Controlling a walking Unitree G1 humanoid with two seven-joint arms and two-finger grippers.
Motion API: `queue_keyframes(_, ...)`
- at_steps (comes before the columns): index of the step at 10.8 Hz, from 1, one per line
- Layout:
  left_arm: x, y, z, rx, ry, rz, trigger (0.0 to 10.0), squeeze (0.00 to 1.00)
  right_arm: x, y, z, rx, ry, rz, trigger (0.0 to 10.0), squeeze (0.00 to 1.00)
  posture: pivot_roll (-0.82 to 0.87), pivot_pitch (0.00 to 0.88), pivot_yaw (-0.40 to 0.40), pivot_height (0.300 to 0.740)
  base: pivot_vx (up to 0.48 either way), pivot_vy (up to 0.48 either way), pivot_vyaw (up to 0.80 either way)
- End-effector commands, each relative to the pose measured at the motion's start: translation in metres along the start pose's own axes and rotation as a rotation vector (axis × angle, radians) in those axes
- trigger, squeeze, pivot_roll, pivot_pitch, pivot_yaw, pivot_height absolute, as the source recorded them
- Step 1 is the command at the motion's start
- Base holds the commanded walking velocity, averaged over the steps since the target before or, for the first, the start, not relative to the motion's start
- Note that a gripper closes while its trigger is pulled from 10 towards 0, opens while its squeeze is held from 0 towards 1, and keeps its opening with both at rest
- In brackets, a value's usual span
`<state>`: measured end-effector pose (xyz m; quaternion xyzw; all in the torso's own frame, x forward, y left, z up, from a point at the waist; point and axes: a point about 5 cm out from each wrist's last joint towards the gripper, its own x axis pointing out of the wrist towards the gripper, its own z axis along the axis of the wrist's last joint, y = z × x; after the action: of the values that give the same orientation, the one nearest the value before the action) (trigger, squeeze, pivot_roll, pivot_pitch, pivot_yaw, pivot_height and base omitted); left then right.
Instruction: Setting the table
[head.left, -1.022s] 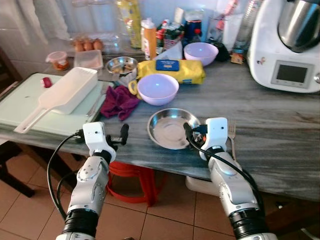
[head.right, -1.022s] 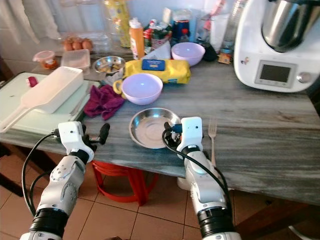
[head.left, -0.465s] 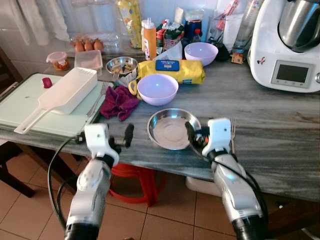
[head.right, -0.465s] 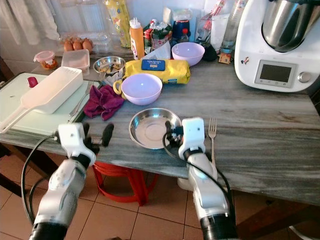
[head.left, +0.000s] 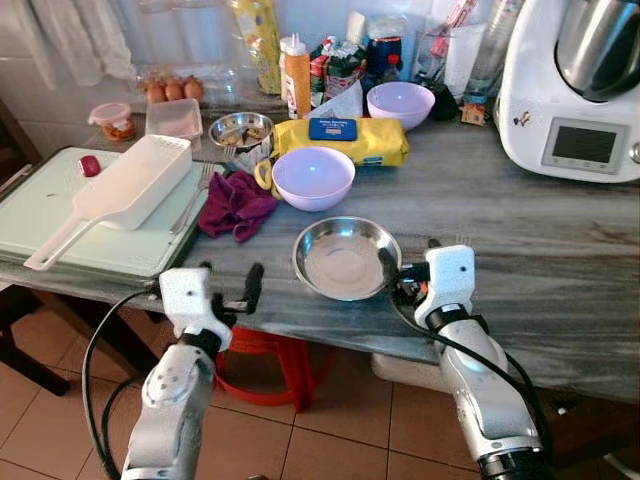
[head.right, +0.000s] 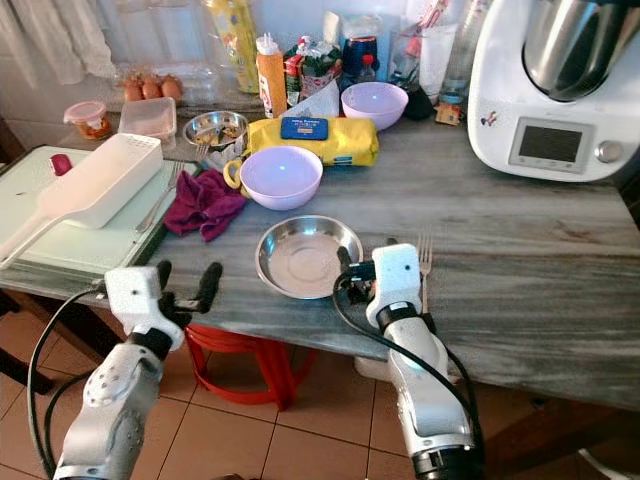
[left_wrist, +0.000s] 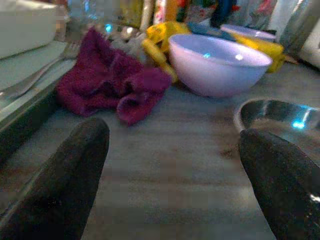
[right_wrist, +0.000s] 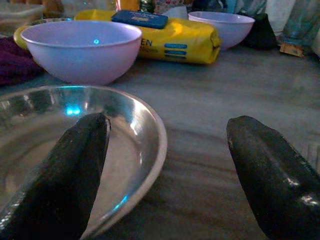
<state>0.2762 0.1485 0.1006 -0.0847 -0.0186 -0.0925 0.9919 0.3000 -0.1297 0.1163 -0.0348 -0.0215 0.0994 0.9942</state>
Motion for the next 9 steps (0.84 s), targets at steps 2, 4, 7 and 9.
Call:
queue_keyframes(2,0.0068,-0.0036,0.0099,0.017,-0.034,-0.029,10.0,0.00,0.0026,0.0017,0.0103,0.011,-0.028,0.006,10.0,0.00,-0.04,0.098,0.071,0.740,0.000,0.000,-0.21)
queue_keyframes(4,0.0091,-0.0005,0.0111,0.009,-0.037,-0.018,10.0,0.00,0.0019,0.0016,0.0095,0.015,-0.025,-0.002,10.0,0.00,-0.04,0.103,0.075,0.740,0.000,0.000,-0.33)
queue_keyframes(7,0.0119,-0.0036,0.0137,-0.013,-0.060,-0.034,10.0,0.00,0.0024,0.0030,0.0131,-0.001,-0.029,-0.003,10.0,0.00,-0.05,0.106,0.073,0.740,0.000,0.000,-0.45)
queue_keyframes(9,0.0114,-0.0038,0.0128,-0.008,-0.059,-0.037,10.0,0.00,0.0030,0.0021,0.0152,-0.002,-0.039,-0.004,10.0,0.00,-0.05,0.109,0.073,0.740,0.000,0.000,-0.38)
